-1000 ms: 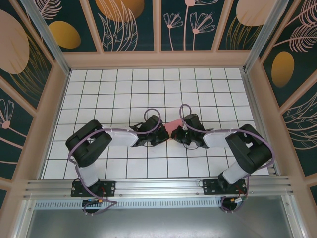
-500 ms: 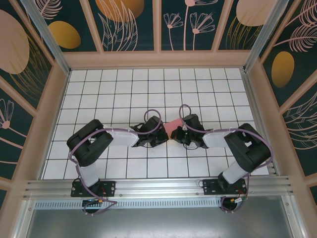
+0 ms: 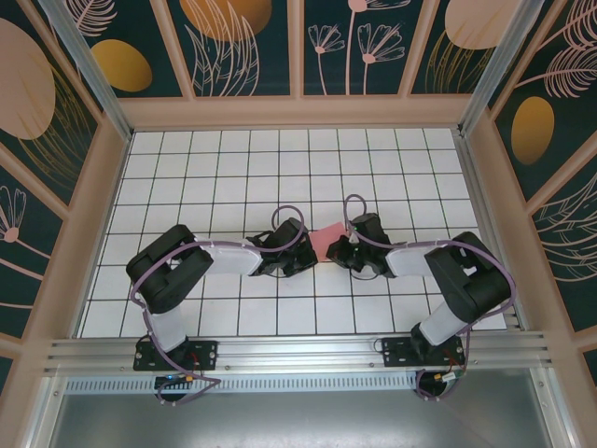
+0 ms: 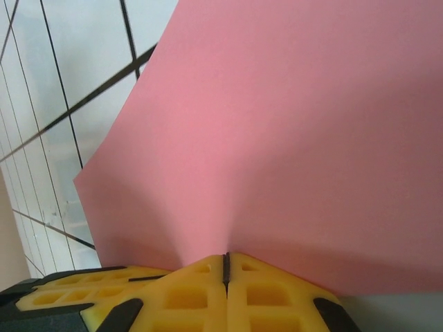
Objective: Fold a paper plane with a square sheet of paper (pick it up from the middle)
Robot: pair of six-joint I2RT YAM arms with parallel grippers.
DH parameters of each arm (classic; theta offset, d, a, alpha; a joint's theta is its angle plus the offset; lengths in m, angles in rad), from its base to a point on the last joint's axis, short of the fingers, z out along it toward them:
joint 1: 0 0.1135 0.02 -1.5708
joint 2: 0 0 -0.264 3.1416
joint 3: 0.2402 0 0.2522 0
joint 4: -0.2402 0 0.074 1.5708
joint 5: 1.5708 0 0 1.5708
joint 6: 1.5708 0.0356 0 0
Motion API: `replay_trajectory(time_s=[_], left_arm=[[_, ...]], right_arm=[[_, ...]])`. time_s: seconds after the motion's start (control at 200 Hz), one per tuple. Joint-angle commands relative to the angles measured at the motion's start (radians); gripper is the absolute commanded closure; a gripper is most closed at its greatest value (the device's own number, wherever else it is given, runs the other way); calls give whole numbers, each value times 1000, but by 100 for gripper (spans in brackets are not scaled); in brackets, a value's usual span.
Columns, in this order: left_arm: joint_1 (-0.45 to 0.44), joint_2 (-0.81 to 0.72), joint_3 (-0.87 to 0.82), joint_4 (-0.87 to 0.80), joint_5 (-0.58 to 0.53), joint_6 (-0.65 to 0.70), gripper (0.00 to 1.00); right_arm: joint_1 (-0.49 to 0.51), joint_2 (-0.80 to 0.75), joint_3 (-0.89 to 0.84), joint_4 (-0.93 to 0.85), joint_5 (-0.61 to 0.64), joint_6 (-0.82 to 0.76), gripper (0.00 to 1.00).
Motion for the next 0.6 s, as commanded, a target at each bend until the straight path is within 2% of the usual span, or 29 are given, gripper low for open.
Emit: replay_trajectory(time_s=[0.0,0.335,0.485,0.595], left_arm=[[-5,31,-21,-120,-20,8,96],[-5,24,-31,-114,-17,9,96],[-5,23,-18,-103,-16,28,96],[-5,16,-2,-70,-11,59,94]], right_arm=[[-77,-14,-43,-27,47,-51,100],[-304,-53,-75,-43,10,-137,100],[-319,-121,-41,-83,-21,-145,100],[-284,-176,-35,-92,-47,-134,100]])
